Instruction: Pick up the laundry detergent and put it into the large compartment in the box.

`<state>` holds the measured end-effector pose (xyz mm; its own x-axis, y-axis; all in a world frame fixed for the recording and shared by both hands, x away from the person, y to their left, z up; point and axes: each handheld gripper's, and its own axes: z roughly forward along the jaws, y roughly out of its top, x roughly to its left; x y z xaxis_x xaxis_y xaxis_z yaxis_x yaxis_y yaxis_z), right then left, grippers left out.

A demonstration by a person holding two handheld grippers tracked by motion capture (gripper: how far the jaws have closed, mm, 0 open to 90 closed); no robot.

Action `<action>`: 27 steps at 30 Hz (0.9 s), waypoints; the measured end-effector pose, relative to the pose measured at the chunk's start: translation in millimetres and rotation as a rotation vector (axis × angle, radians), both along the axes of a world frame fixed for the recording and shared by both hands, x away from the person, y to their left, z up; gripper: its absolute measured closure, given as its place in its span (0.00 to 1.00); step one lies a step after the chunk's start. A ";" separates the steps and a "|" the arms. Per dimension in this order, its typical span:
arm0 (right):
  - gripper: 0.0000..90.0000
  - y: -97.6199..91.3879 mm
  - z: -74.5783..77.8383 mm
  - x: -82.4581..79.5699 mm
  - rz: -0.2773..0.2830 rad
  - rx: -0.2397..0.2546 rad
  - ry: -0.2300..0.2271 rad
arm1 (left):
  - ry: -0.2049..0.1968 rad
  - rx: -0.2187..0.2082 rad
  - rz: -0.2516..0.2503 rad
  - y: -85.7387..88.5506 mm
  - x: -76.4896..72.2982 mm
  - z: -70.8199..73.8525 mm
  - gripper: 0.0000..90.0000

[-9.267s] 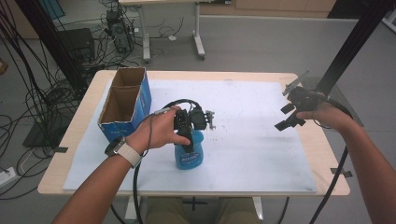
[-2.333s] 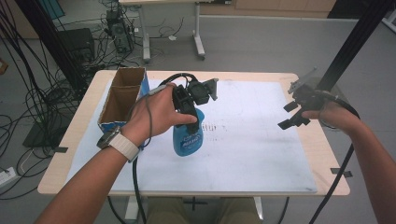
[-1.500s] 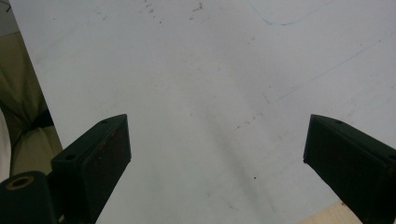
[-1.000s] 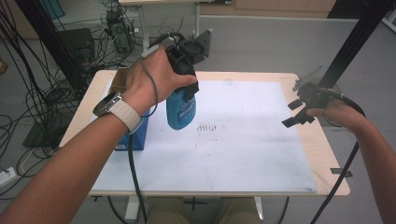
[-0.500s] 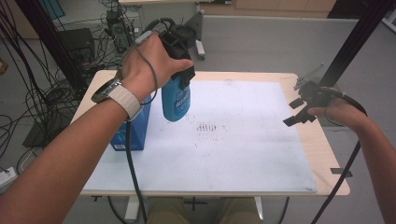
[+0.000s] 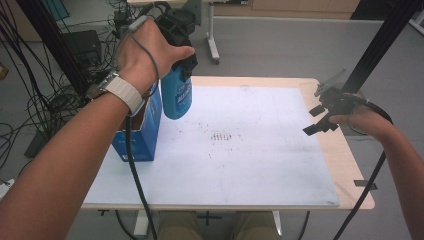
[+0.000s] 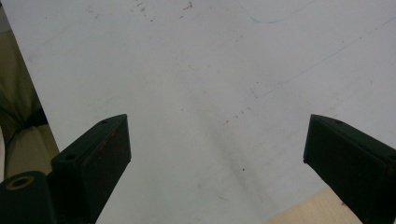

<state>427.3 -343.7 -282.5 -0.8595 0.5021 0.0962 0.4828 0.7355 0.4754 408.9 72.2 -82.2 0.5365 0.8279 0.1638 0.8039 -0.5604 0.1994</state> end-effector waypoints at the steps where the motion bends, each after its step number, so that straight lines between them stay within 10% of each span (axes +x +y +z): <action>1: 0.08 -0.2 0.0 0.0 0.000 0.000 0.000 | 0.001 -0.001 0.010 1.0 0.5 0.1 0.42; 27: 0.08 -0.9 -0.5 1.1 0.004 0.001 0.002 | -0.006 -0.026 0.166 29.1 9.7 18.9 0.41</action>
<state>428.3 -344.6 -282.9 -0.8613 0.4984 0.0986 0.4809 0.7370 0.4749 418.6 101.3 -63.3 0.3911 0.9090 0.1437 0.8836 -0.4146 0.2176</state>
